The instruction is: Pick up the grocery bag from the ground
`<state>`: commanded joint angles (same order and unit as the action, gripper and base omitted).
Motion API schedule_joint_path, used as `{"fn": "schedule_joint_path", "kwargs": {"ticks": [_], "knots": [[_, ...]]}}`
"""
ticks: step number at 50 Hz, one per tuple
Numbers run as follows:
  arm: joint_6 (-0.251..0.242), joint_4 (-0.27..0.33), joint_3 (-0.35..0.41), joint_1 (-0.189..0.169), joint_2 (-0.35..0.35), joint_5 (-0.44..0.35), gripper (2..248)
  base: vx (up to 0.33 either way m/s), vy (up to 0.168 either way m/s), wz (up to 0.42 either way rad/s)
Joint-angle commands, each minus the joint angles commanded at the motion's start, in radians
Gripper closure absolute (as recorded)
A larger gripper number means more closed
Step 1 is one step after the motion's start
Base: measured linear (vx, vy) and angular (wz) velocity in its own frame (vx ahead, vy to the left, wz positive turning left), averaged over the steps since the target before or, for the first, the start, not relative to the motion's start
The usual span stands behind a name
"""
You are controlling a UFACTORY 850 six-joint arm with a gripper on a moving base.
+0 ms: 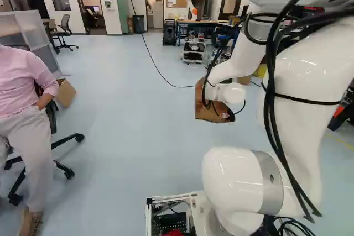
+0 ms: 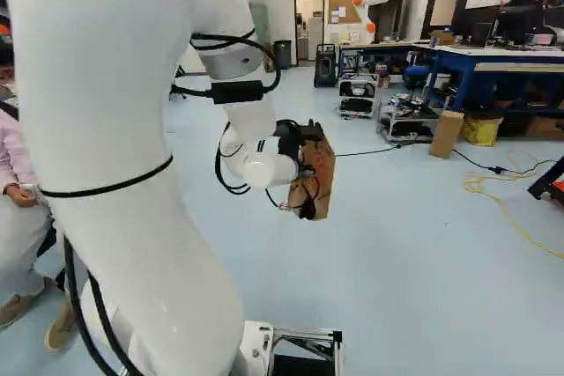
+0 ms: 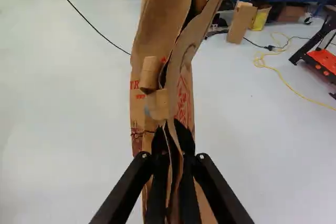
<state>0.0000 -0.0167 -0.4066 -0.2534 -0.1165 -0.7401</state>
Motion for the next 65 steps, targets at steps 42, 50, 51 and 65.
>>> {"fn": "schedule_joint_path", "kwargs": {"ticks": [42,50,51,65], "knots": [[0.000,0.012,0.233,0.185,0.289,-0.097,228,0.000,0.000,0.000],[0.000,0.014,0.262,0.208,0.324,-0.109,228,0.000,0.000,0.000],[0.000,0.014,0.265,0.210,0.328,-0.110,228,0.000,0.000,0.000],[0.000,0.016,0.300,0.238,0.372,-0.124,228,0.000,0.000,0.000]]}}
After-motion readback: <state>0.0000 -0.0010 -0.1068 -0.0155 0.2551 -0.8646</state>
